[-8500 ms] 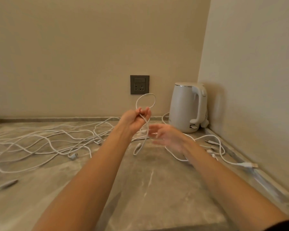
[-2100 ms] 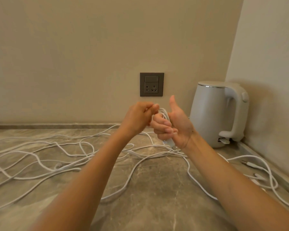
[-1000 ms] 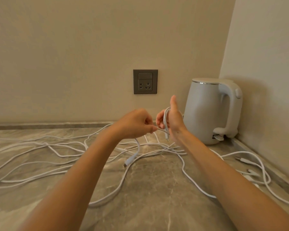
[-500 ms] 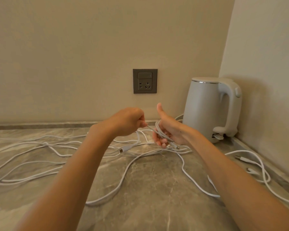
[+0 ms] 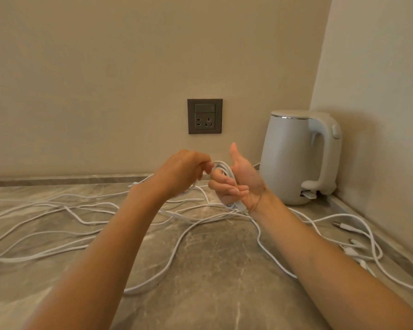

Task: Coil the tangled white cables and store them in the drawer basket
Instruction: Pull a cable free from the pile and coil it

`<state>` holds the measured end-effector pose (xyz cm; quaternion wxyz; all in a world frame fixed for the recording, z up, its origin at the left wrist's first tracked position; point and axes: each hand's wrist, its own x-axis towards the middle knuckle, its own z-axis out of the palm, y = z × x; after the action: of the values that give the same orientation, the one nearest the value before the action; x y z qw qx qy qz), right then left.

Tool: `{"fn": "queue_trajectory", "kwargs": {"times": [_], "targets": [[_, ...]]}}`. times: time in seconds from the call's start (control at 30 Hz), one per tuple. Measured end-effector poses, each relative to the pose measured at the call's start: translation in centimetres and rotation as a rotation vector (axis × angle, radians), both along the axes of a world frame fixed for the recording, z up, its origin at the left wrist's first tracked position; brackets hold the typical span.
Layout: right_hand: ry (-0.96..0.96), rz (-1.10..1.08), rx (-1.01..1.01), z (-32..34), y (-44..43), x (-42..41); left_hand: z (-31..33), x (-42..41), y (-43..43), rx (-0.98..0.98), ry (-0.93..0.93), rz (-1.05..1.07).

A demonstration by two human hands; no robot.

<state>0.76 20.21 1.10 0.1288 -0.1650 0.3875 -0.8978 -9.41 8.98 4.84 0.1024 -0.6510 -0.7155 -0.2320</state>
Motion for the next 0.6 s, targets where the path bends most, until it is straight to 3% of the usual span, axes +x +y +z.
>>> {"fn": "queue_trajectory", "kwargs": {"times": [0.23,0.3,0.43,0.6], "targets": [[0.152,-0.091,-0.241,0.1,0.5,-0.6,-0.5,0.5,0.7,-0.296,-0.228,0.013],[0.156,-0.245,-0.271,0.4,-0.1,-0.4,-0.9,0.7,0.9,-0.361,-0.256,0.024],[0.04,-0.772,-0.449,1.2,-1.2,0.0,-1.7,1.6,1.4,-0.43,-0.286,0.05],[-0.017,-0.964,-0.588,1.9,-1.1,0.3,-1.7,2.2,1.4,-0.433,-0.463,0.049]]}}
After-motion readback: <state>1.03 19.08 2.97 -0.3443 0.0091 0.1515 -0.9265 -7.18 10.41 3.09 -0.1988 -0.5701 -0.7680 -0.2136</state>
